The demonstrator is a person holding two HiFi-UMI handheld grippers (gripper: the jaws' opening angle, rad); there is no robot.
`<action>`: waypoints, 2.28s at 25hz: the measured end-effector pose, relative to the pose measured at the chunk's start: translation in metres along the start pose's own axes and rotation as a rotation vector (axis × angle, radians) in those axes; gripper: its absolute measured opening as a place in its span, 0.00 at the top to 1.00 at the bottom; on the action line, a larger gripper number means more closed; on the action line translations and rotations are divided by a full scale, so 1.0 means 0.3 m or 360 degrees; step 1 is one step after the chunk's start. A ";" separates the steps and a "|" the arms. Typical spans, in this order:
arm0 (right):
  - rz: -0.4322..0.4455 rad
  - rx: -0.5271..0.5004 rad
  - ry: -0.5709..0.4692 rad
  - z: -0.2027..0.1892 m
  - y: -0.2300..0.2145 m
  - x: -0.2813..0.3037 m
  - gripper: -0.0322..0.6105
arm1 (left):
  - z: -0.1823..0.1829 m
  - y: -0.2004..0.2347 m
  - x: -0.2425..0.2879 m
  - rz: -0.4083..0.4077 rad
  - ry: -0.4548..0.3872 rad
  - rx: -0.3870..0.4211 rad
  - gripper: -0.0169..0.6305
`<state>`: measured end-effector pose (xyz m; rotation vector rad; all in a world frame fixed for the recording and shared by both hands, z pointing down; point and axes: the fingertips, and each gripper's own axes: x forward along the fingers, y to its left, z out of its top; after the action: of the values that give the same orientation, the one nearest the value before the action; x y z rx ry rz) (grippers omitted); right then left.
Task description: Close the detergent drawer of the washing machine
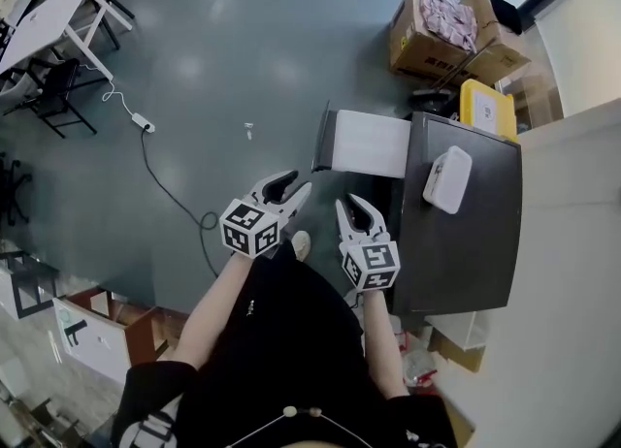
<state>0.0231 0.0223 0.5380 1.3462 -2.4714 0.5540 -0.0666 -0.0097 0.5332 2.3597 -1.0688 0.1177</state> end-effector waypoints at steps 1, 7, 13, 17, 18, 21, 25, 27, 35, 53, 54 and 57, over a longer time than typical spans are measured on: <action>0.0013 0.0001 0.0046 -0.024 -0.011 0.031 0.85 | -0.014 0.028 0.025 0.0038 0.0017 -0.0048 0.75; 0.0054 0.0042 0.0244 -0.134 -0.031 0.199 0.85 | -0.079 0.158 0.136 0.0129 0.0151 -0.0277 0.75; 0.0028 0.0142 0.0382 -0.203 -0.050 0.342 0.83 | -0.165 0.208 0.250 0.0039 0.0382 -0.0406 0.75; -0.0006 0.0128 0.0455 -0.227 -0.074 0.408 0.83 | -0.188 0.247 0.312 0.0024 0.0458 -0.0429 0.75; -0.0012 0.0130 0.0473 -0.232 -0.078 0.421 0.83 | -0.188 0.255 0.324 0.0016 0.0468 -0.0445 0.75; -0.0017 0.0140 0.0532 -0.247 -0.090 0.458 0.84 | -0.188 0.281 0.365 -0.0017 0.0504 -0.0488 0.75; -0.0025 0.0127 0.0615 -0.276 -0.087 0.491 0.83 | -0.205 0.297 0.426 -0.0090 0.0580 -0.0533 0.75; -0.0046 0.0099 0.0641 -0.282 -0.083 0.507 0.84 | -0.208 0.305 0.449 -0.0118 0.0604 -0.0553 0.75; -0.0077 0.0052 0.0670 -0.284 -0.086 0.507 0.86 | -0.246 0.299 0.493 -0.0162 0.0702 -0.0543 0.75; -0.0005 0.0061 0.0761 -0.312 -0.088 0.506 0.88 | -0.251 0.306 0.510 -0.0134 0.0737 -0.0547 0.75; 0.0008 0.0055 0.0762 -0.310 -0.089 0.505 0.88 | -0.250 0.305 0.511 -0.0132 0.0735 -0.0549 0.75; 0.0047 0.0057 0.0753 -0.299 -0.092 0.486 0.88 | -0.241 0.288 0.511 -0.0141 0.0718 -0.0566 0.75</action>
<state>-0.0261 -0.0588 0.6830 1.0422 -2.1042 0.8196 -0.0141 -0.1224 0.6774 1.9307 -0.6989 0.3748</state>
